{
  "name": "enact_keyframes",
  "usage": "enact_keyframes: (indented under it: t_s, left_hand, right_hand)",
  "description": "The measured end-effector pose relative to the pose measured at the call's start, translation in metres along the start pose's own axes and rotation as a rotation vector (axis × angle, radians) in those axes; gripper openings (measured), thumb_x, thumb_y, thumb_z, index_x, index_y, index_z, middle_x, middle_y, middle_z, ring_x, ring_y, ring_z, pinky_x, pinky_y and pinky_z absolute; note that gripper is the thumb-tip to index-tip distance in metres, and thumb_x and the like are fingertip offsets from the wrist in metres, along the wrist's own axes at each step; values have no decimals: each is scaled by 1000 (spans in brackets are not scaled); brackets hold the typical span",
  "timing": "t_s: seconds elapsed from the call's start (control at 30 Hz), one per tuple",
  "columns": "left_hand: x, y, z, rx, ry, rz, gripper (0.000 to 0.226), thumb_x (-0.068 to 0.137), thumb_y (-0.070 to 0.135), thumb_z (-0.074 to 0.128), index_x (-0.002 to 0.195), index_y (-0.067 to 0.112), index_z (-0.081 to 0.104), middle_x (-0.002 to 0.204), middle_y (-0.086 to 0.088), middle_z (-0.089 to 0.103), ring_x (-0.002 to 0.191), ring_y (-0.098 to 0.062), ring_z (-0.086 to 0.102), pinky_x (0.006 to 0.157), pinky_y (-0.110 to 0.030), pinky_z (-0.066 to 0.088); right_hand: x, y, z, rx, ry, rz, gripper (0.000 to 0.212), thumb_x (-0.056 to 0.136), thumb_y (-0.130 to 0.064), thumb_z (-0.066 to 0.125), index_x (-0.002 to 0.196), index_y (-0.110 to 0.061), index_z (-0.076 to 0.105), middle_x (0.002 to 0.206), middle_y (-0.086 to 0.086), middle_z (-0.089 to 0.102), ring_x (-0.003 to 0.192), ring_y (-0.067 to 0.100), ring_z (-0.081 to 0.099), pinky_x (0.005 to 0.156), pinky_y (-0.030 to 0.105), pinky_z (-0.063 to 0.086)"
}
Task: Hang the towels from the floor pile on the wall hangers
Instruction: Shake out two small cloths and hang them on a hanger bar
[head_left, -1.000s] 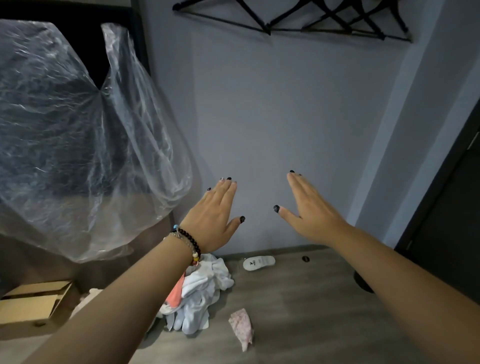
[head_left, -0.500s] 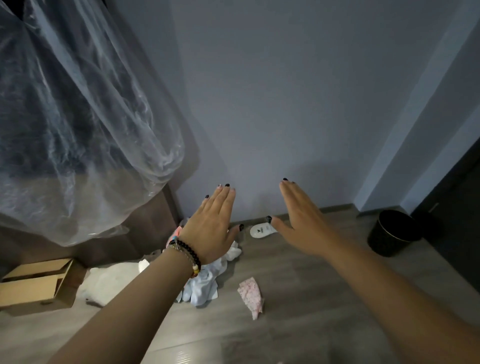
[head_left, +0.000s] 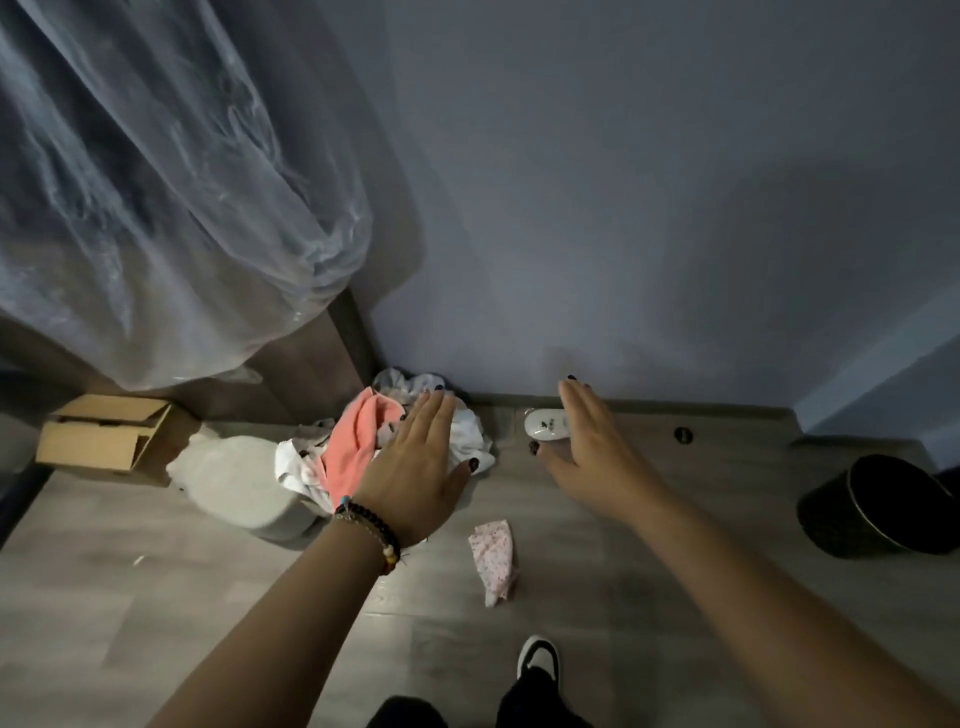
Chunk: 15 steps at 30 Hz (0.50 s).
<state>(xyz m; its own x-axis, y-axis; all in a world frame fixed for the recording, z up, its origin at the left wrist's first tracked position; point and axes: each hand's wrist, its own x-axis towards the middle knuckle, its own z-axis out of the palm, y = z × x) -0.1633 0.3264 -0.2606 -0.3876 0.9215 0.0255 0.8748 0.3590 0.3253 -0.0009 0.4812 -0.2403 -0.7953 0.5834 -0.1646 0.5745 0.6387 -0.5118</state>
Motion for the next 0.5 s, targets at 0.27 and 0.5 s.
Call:
enact_keyframes:
  t_s: [0.27, 0.5]
  left_hand:
    - [22, -27, 72, -161, -68, -176, 76, 97, 40, 49, 154, 10, 9, 162, -5, 8, 149, -16, 4, 118, -24, 7]
    - [38, -80, 203, -270, -151, -283, 74, 98, 39, 47, 154, 11, 8, 162, -4, 6, 149, -14, 1, 121, -29, 12]
  right_hand:
    - [53, 40, 66, 173, -130, 148, 79, 97, -35, 50, 154, -17, -1, 162, -1, -3, 148, 14, -2, 117, 30, 10]
    - [90, 101, 192, 357, -128, 382, 75, 96, -32, 52, 153, -20, 5, 161, -3, 5, 147, 14, 12, 111, 26, 18]
